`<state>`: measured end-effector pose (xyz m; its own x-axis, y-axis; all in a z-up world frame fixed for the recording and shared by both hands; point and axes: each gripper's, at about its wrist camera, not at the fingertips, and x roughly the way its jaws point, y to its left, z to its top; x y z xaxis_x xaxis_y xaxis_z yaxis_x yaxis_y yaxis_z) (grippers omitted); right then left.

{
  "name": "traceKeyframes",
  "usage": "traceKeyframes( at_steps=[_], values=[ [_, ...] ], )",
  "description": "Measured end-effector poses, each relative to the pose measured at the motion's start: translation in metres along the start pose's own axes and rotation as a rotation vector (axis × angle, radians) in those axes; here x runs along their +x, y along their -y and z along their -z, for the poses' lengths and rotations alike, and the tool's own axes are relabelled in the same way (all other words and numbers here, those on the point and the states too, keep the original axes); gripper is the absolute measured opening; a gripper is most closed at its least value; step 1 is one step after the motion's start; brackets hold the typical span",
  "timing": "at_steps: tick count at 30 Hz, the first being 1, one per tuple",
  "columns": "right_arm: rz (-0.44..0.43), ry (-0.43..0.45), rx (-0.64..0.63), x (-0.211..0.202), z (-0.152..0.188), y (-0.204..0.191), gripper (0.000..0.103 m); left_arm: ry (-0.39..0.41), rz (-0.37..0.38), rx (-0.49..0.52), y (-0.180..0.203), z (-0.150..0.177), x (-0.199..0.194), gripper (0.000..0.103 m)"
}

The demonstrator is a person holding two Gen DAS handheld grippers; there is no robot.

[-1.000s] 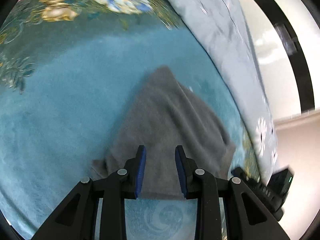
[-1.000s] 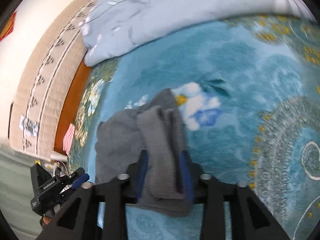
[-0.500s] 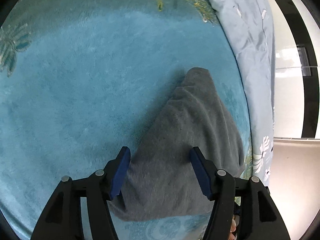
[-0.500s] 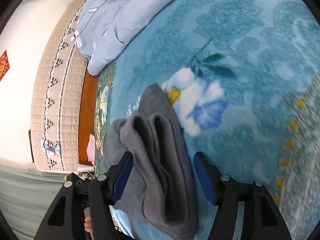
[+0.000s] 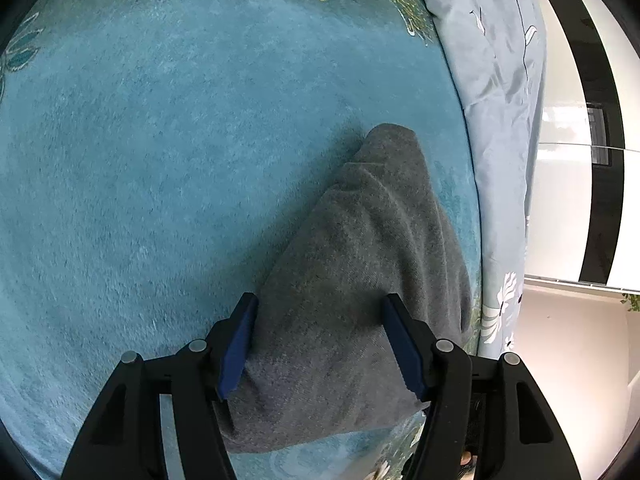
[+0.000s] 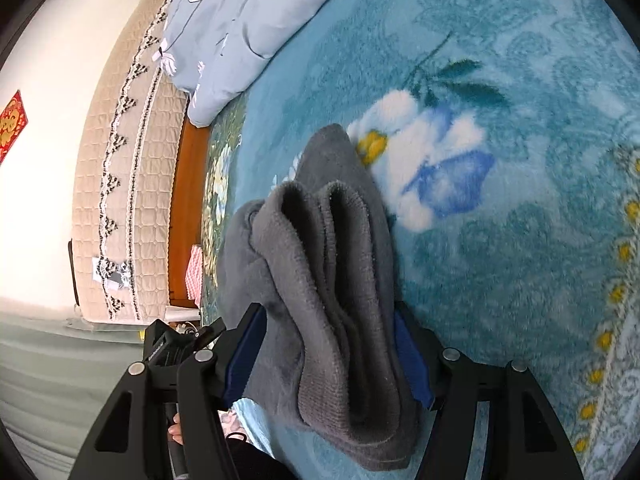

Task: Fold clothes
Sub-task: 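Close both grippers on opposite ends of the grey sweatpants bundle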

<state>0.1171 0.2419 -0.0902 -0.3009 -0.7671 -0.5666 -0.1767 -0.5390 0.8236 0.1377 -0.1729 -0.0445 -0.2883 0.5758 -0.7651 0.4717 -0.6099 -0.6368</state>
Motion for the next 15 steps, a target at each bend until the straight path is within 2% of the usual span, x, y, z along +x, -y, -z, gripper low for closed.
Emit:
traceKeyframes(
  at_steps=[5, 10, 13, 15],
  values=[
    [0.016, 0.017, 0.049, -0.001, -0.001, 0.005, 0.062, 0.006, -0.014, 0.008, 0.001, 0.002, -0.004, 0.065],
    [0.049, 0.029, 0.103, -0.005, 0.0, 0.008, 0.05, 0.017, -0.057, 0.072, 0.01, 0.007, -0.006, 0.063],
    [0.077, 0.034, 0.131, -0.006, 0.001, 0.004, 0.045, 0.029, -0.117, 0.143, 0.021, 0.013, -0.007, 0.056],
    [0.103, 0.036, 0.135, -0.007, 0.002, -0.001, 0.04, 0.035, -0.161, 0.189, 0.028, 0.017, -0.007, 0.047]
  ],
)
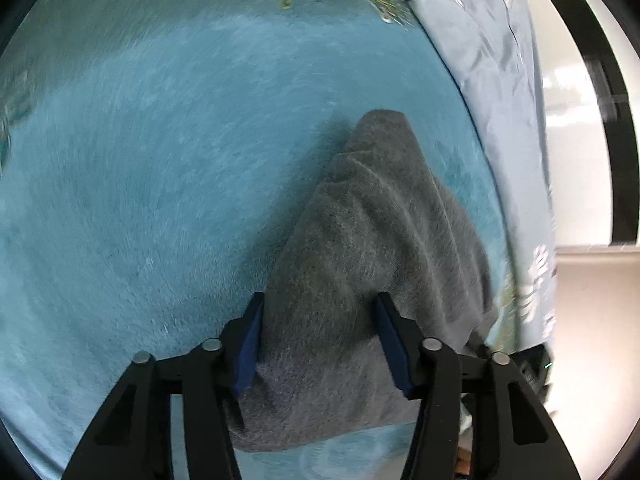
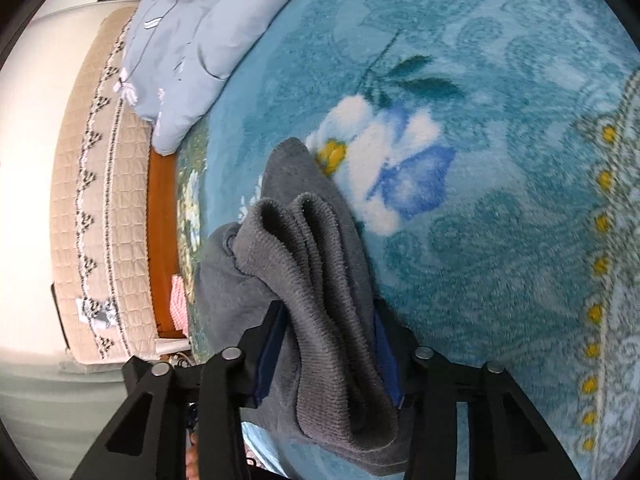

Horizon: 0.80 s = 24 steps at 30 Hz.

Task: Fold clothes
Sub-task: 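Close both grippers on opposite ends of the grey sweatpants bundle, then lift the bundle with both grippers and carry it toward the clothes stack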

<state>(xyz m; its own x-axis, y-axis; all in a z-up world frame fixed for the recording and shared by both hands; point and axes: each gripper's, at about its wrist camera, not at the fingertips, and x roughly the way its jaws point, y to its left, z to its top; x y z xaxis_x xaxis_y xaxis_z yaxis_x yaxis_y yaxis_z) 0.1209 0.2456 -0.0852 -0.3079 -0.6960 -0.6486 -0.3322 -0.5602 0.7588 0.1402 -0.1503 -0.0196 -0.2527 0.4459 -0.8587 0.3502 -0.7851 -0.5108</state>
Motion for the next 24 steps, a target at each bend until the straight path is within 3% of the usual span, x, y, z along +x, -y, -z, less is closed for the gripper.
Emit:
traceKeyframes(
  at_steps=[3, 5, 13, 21, 24],
  values=[
    [0.038, 0.008, -0.013, -0.005, 0.003, -0.013, 0.032, 0.014, -0.04, 0.044, 0.008, 0.004, -0.005, 0.031],
    [0.06, 0.016, -0.046, -0.011, 0.006, -0.025, 0.028, 0.027, -0.048, 0.061, 0.011, 0.008, -0.01, 0.027],
    [0.085, 0.08, -0.185, -0.058, 0.023, -0.076, 0.024, 0.091, -0.036, 0.142, 0.028, 0.026, -0.036, 0.02],
    [0.108, 0.227, -0.296, -0.14, 0.069, -0.125, 0.023, 0.132, 0.154, 0.194, 0.056, 0.027, -0.059, 0.019],
    [0.114, 0.297, -0.329, -0.178, 0.096, -0.139, 0.023, 0.155, 0.256, 0.214, 0.07, 0.036, -0.088, 0.019]
  ],
)
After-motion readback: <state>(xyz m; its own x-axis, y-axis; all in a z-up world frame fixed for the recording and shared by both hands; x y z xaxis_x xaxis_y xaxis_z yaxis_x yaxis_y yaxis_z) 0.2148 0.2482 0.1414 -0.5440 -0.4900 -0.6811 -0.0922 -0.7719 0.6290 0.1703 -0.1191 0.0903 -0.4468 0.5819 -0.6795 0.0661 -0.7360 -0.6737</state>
